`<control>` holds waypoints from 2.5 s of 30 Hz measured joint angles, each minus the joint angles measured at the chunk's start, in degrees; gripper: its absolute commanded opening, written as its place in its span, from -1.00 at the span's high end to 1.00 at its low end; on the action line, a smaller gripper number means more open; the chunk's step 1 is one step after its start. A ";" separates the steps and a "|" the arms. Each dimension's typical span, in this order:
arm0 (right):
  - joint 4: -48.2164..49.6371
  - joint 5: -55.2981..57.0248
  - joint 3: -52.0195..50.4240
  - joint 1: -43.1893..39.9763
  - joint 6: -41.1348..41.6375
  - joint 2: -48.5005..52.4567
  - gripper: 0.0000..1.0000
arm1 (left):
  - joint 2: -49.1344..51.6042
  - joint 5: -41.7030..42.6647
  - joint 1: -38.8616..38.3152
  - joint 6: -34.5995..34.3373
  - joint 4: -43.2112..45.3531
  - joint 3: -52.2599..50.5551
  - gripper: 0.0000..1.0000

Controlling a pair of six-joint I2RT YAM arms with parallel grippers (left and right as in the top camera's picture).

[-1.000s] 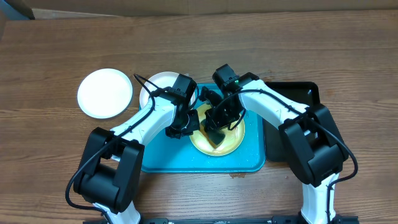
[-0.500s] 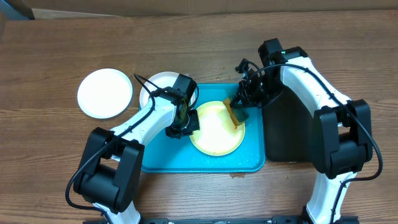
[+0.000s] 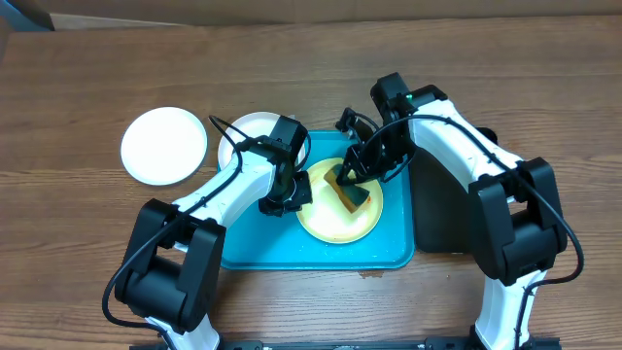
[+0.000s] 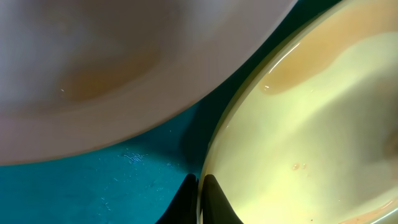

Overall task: Clean dirty plates on tray and stack at the side
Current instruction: 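Scrub the yellow plate's surface with the sponge in the right gripper, then return the sponge to the black tray with the right gripper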

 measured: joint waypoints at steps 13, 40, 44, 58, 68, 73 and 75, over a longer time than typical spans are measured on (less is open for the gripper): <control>4.42 4.37 -5.29 1.97 -1.29 -0.07 0.92 | 0.00 0.02 0.00 0.17 -0.44 0.00 0.92; 23.04 9.86 -14.12 2.95 -5.25 -1.55 0.92 | 0.00 0.00 0.00 0.17 -1.05 0.00 0.92; 23.91 10.14 -14.12 2.64 -7.41 -1.55 0.92 | 0.00 0.00 0.00 0.15 -1.03 0.00 0.92; 25.29 10.82 -10.86 -1.22 -12.31 -1.55 0.92 | 0.00 0.00 0.00 0.15 -0.98 0.00 0.92; 16.83 3.21 -0.33 -1.38 -13.16 -1.92 0.92 | 0.00 0.00 0.00 0.15 -0.98 0.02 0.92; 9.38 2.58 1.86 -3.93 -11.13 -7.43 0.92 | 0.00 -0.02 0.00 0.17 -0.96 0.00 0.71; 7.02 4.70 2.40 -6.80 -8.44 -10.58 0.92 | 0.00 -0.04 0.00 0.24 -1.09 0.00 0.49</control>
